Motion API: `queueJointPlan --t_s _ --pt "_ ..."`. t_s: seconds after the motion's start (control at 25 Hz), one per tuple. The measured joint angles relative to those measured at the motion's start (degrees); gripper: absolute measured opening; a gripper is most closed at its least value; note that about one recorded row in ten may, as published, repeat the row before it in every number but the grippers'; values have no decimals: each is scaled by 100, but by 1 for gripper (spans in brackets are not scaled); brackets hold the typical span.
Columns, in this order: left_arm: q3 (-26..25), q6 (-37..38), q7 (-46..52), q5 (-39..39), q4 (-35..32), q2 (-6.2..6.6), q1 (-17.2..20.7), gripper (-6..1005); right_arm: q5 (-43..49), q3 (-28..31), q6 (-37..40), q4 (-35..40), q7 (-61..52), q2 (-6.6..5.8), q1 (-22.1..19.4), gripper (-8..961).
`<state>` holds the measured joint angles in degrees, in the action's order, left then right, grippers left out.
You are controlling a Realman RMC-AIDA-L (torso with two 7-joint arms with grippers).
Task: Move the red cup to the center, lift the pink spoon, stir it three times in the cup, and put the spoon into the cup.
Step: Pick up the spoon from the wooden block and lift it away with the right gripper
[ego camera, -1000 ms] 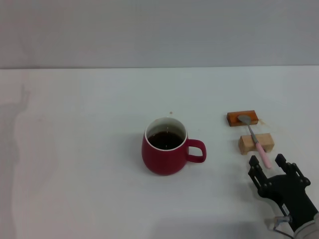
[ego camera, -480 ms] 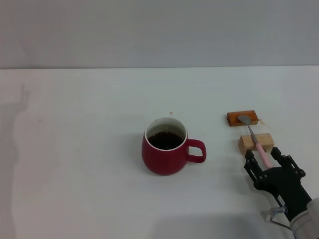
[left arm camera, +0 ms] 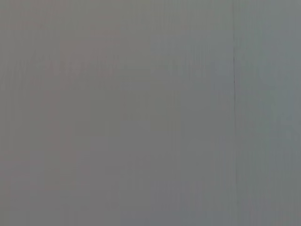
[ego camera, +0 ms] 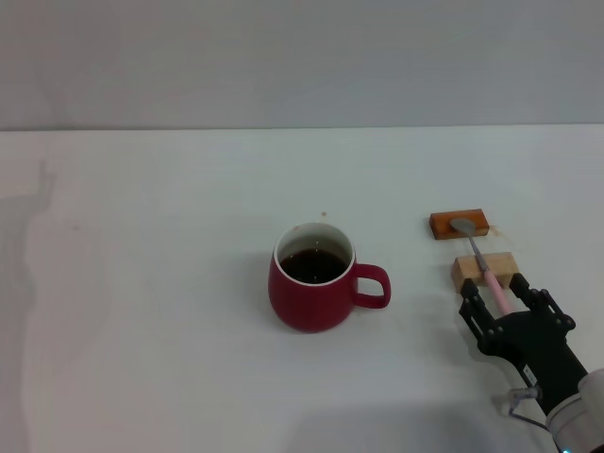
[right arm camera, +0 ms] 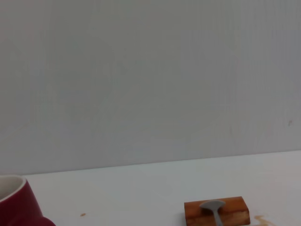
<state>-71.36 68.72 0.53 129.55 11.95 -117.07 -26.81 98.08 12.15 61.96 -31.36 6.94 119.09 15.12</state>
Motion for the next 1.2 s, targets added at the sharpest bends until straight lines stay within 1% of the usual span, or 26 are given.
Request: queueJointPlan --t_s 0.24,0.44,0.88,1.2 --pt "0 0 0 -1 0 0 -6 818 0 8 0 18 -1 11 -37 600" --pt "0 0 0 0 0 0 -7 818 0 7 0 30 -1 18 -61 451" --pt "0 1 0 0 15 0 30 818 0 30 0 34 0 26 -56 441" --pt "0 34 0 0 14 -9 40 818 0 66 33 34 0 15 -49 334"
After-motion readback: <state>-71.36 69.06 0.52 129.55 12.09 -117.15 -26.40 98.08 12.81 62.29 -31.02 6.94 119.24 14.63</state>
